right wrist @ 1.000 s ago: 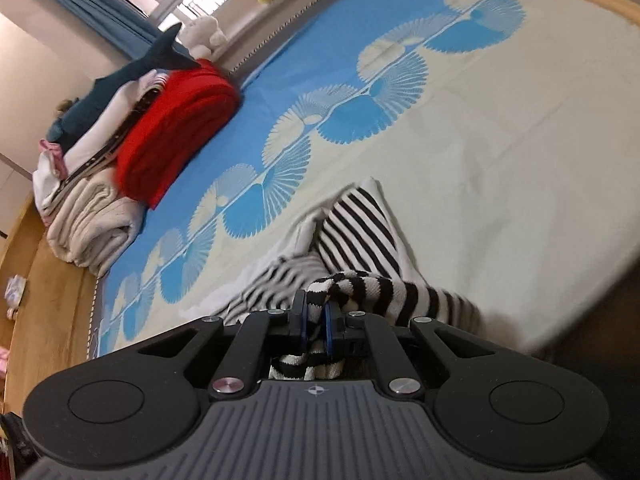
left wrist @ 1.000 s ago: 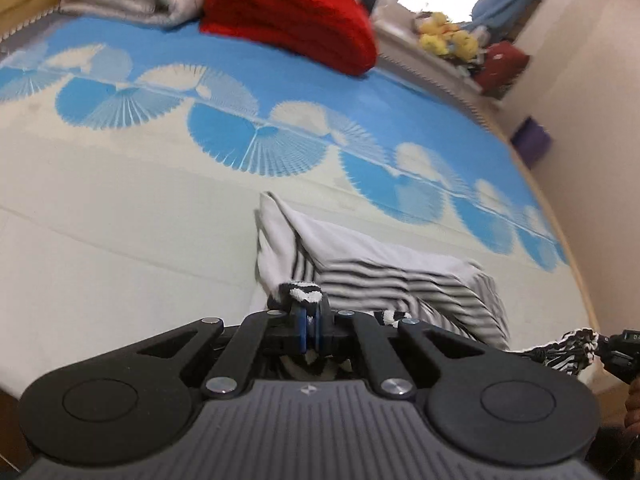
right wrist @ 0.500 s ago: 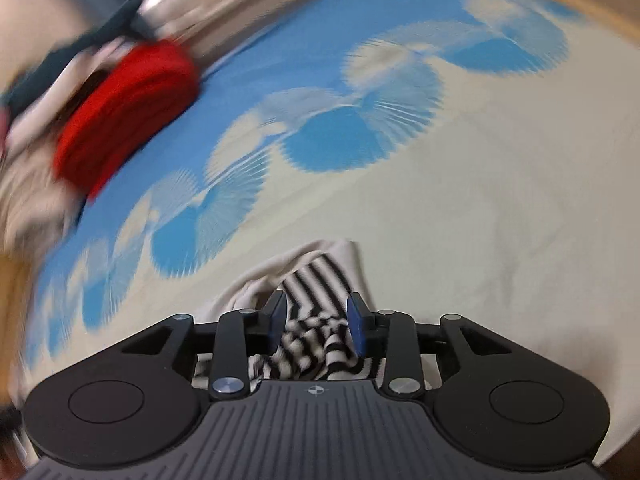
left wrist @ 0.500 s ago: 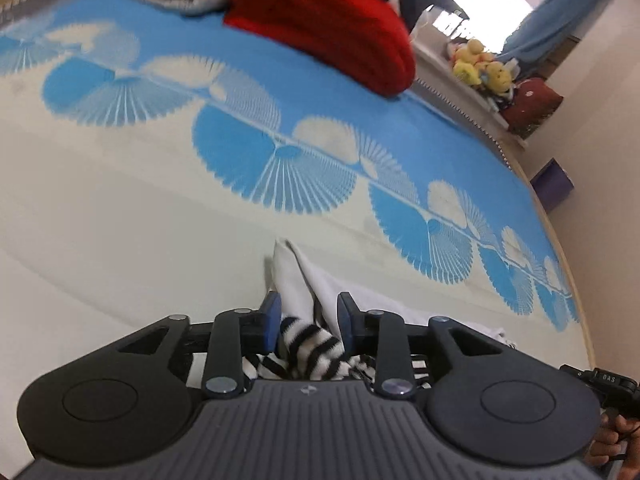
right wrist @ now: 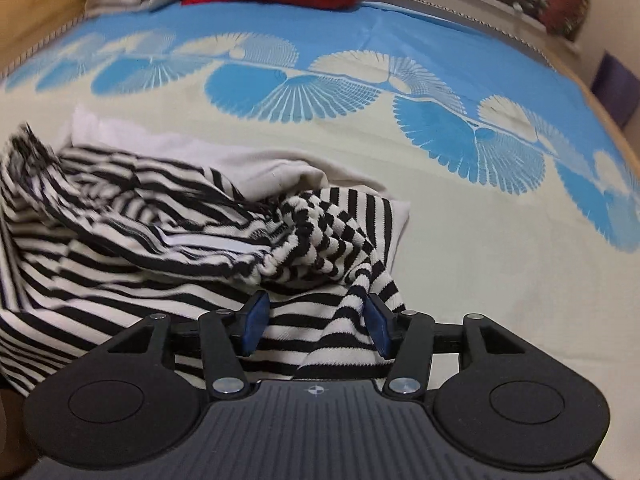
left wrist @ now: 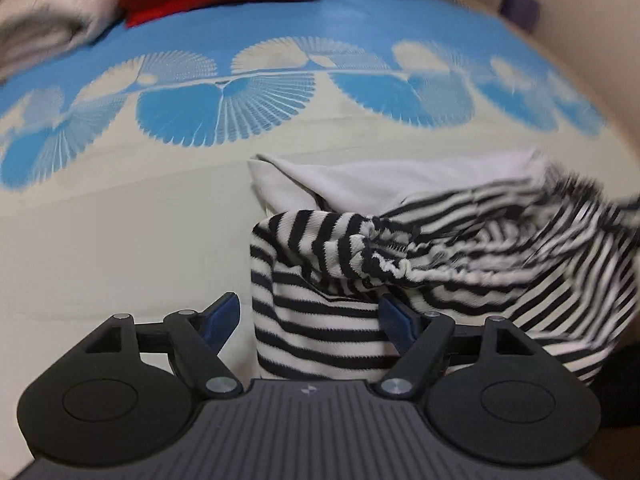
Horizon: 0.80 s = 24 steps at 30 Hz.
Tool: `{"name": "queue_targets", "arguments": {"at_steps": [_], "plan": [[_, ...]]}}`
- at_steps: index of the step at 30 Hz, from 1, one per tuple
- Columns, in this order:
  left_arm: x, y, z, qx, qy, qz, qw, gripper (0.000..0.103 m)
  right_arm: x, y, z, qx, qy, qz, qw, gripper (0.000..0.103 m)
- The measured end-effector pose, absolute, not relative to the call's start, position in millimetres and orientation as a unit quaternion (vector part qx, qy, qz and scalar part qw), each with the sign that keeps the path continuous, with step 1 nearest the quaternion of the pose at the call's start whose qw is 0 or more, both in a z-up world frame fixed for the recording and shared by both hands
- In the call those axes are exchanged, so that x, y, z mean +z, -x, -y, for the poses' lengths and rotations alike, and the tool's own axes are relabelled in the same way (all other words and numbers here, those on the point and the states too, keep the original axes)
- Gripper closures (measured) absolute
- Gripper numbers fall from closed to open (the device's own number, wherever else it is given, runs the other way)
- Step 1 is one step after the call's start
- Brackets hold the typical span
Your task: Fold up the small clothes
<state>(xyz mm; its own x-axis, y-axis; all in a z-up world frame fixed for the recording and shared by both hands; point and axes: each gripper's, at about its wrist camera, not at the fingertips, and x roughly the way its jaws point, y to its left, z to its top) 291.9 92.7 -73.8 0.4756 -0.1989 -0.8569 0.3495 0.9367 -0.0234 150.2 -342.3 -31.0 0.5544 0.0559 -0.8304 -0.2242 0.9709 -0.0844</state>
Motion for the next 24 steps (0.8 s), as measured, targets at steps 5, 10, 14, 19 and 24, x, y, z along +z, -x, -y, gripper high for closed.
{"name": "queue_targets", "arguments": {"at_steps": [5,10,14,19,24], "plan": [[-79.3,-301.6,-61.1,-0.179,-0.154,-0.434,0.869,0.022,-36.0,-162.4,328.1,0.068,0.136,-0.439,0.886,0.049],[-86.7,-321.6,-51.0,-0.206,-0.158,-0.429,0.865,0.053,-35.6,-186.2,319.1,0.069,0.133,-0.421,0.895,0.057],[-87.4,-335.4,-51.2,-0.229,-0.152,-0.433,0.859,0.095,-39.5,-206.9,320.5,0.079,0.114,-0.43,0.892,0.088],[-60.8,-364.3,-77.2,-0.139,-0.046,-0.377,0.915,0.099,-10.6,-230.0,348.8,0.024,-0.001,-0.359,0.933,0.095],[-75.0,-391.8,-61.0,-0.088,-0.065,-0.386,0.916,0.099,-6.1,-255.2,355.0,-0.018,-0.054,-0.331,0.942,0.095]]}}
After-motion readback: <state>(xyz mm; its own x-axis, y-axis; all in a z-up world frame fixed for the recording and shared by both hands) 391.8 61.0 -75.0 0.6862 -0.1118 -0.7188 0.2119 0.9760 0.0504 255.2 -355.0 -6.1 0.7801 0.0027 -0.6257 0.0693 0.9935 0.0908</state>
